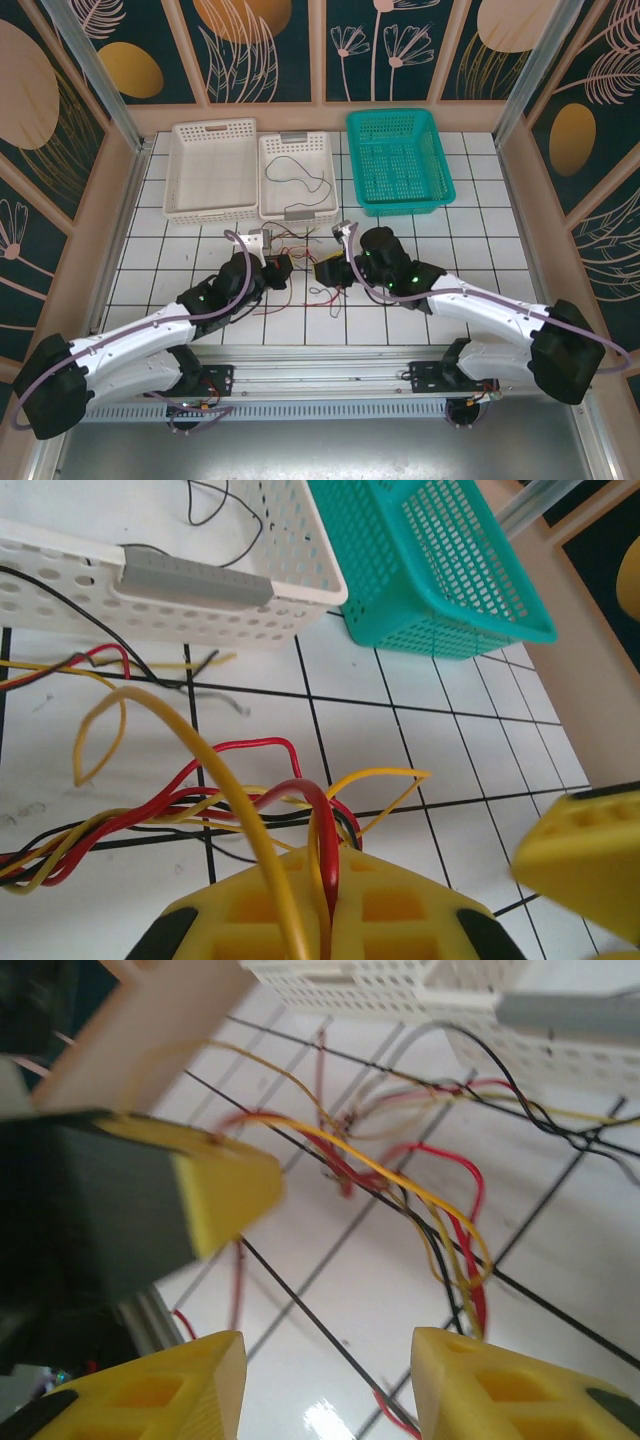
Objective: Untangle the cables
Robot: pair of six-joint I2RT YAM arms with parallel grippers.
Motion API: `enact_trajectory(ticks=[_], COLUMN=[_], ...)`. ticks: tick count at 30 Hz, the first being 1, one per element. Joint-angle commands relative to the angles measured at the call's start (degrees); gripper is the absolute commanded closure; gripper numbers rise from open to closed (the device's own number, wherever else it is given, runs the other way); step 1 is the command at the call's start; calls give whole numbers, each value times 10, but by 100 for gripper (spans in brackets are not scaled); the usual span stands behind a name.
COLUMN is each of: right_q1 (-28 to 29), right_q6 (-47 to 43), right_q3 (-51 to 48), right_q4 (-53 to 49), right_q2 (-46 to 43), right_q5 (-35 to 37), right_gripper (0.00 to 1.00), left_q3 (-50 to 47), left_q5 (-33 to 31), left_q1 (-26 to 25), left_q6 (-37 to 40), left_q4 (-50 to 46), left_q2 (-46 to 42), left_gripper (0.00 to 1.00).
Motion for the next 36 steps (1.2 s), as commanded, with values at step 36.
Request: enact_trajectory(ticks=[36], right_q1=[-17], right_q6=[-83], right_q3=[-18], right_q4=[70], right_q2=[54], right_q5=[141], right_gripper=[44], left_q3=[60], left_q5=[84], left_q1=[4], left_q6=[18], left_q4=[21], left_q2=[33], left_gripper=[100])
